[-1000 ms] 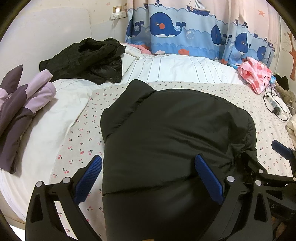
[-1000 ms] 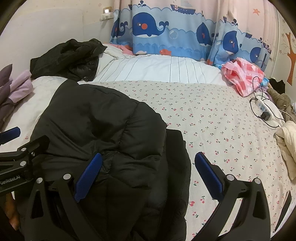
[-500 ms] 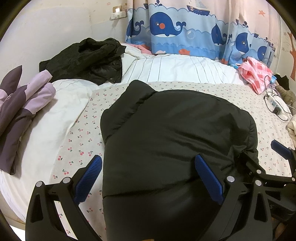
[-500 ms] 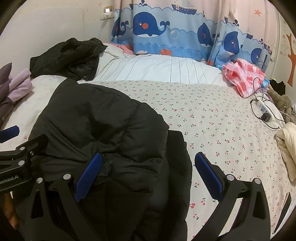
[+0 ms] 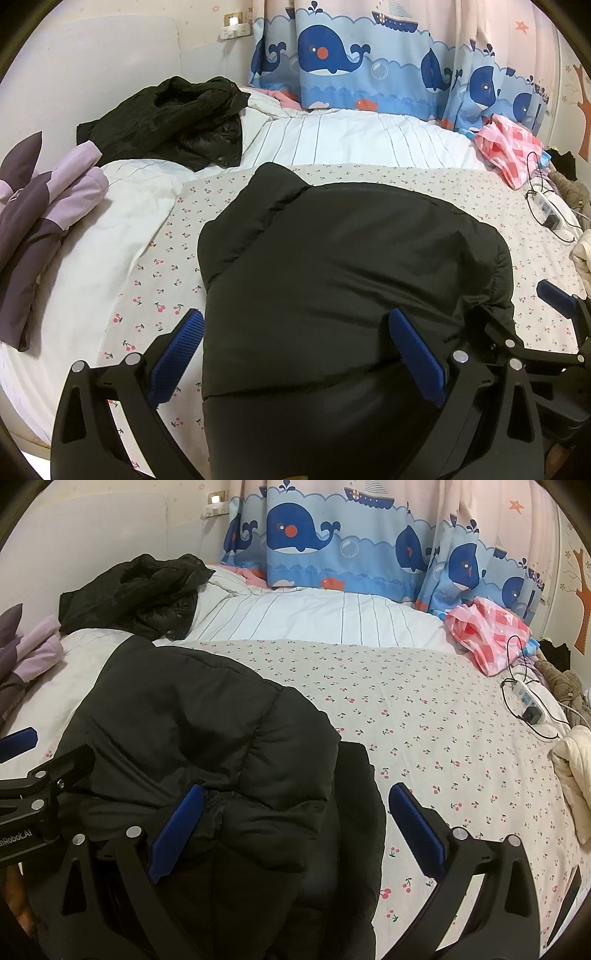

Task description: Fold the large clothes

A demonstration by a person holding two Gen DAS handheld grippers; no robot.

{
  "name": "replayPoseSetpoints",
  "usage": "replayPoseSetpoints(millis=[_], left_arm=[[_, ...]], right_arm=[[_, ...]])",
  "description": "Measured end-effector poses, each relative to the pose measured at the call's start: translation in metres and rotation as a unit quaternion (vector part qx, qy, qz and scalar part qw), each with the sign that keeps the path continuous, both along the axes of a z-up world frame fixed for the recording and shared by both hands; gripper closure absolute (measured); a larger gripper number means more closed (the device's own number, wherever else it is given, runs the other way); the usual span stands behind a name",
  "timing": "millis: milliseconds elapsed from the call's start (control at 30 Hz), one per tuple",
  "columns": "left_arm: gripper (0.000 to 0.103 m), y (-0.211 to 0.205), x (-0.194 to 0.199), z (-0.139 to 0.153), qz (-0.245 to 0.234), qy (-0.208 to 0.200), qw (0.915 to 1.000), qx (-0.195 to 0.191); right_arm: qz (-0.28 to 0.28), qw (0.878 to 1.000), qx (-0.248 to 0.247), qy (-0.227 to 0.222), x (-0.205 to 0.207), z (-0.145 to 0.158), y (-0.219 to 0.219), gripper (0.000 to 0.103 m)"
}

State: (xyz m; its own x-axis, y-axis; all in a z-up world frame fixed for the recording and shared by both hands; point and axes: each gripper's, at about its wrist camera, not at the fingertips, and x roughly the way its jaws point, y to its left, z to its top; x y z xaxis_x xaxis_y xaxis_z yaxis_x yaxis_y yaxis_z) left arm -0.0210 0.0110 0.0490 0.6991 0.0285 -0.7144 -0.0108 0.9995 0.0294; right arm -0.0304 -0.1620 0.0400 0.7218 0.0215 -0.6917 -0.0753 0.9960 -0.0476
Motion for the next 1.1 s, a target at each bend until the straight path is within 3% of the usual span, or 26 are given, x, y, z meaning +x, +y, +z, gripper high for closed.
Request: replayPoseSetpoints(millis=[1100], left_arm=[[0.007, 0.001, 0.004, -0.001, -0.001, 0.000, 1.0000, 0.001]], right_arm=[[0.004, 1.000, -0.010, -0.002, 0.015, -0.005, 0.002, 0.006]])
